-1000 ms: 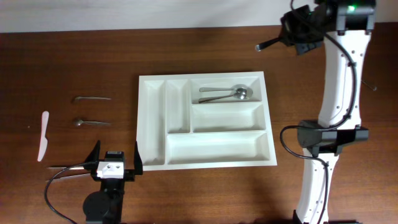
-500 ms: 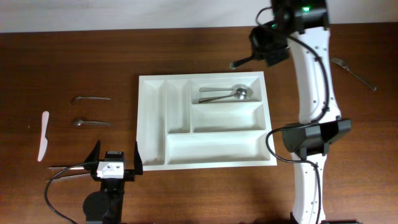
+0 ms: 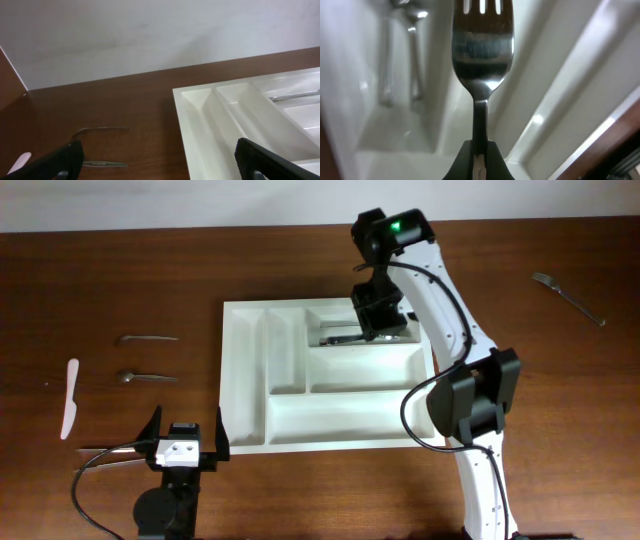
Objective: Pack container
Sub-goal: 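Carry the fork with the right gripper over the tray's middle compartment, then release the fork in the compartment and withdraw the right gripper right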
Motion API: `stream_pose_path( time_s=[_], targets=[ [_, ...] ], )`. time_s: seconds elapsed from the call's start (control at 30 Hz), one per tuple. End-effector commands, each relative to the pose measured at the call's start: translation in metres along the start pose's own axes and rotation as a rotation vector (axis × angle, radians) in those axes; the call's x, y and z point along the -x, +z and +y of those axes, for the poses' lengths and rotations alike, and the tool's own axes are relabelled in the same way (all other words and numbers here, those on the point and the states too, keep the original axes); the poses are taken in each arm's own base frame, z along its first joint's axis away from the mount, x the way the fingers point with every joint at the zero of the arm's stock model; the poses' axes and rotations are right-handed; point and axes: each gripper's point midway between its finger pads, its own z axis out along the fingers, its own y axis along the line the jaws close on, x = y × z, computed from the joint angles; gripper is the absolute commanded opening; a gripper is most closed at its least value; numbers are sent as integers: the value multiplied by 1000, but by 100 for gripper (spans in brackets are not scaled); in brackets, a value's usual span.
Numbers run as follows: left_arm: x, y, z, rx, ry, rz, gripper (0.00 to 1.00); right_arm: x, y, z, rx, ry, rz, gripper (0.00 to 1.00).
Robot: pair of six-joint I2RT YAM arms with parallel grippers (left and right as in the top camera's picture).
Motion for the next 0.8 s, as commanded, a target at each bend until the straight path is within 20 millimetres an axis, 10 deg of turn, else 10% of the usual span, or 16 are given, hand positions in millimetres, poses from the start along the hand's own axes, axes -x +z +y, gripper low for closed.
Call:
stream_pose_path(
  time_s=[0.0,0.77],
  targets=[
    [-2,0,2,12,12,6,99,-5,5,-8,-34,111,4,4],
    [-2,0,2,12,12,6,99,15,34,-28,-141,142,-117,11]
  ],
)
